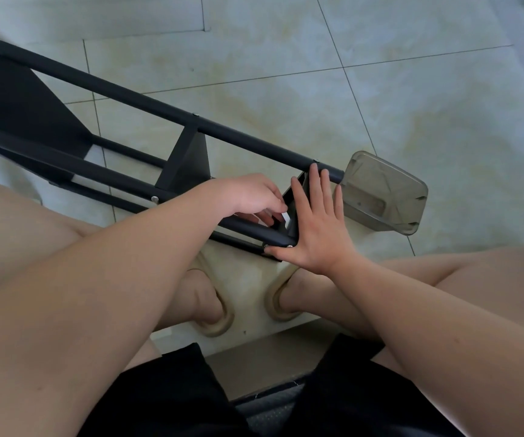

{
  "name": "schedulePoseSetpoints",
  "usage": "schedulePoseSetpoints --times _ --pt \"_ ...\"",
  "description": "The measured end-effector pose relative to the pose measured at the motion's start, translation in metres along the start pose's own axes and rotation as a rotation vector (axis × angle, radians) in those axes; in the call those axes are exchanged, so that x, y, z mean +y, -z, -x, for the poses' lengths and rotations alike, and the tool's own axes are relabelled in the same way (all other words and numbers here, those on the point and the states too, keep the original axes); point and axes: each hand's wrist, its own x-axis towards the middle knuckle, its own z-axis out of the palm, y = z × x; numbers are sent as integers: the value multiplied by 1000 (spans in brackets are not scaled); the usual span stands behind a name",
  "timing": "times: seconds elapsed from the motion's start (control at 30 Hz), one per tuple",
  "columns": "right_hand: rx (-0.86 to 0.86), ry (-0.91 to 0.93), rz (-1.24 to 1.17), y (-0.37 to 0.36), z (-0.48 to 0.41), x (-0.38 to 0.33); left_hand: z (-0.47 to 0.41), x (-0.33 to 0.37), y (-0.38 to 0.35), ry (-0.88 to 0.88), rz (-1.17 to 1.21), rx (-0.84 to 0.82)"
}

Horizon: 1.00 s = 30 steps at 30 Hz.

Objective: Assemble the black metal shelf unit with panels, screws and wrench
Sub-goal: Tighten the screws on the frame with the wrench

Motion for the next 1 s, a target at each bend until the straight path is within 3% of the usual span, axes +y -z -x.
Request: schedulePoseSetpoints --times 0.3,0.63,1.0 --pt "-1 -2 -4 0 0 -1 -8 -1 -8 12 75 122" --pt "-9 -69 12 -1 2 -2 -8 -1 -8 22 58 76" --pt "-43 -63 -36 0 2 -2 -9 1 -8 5 99 145"
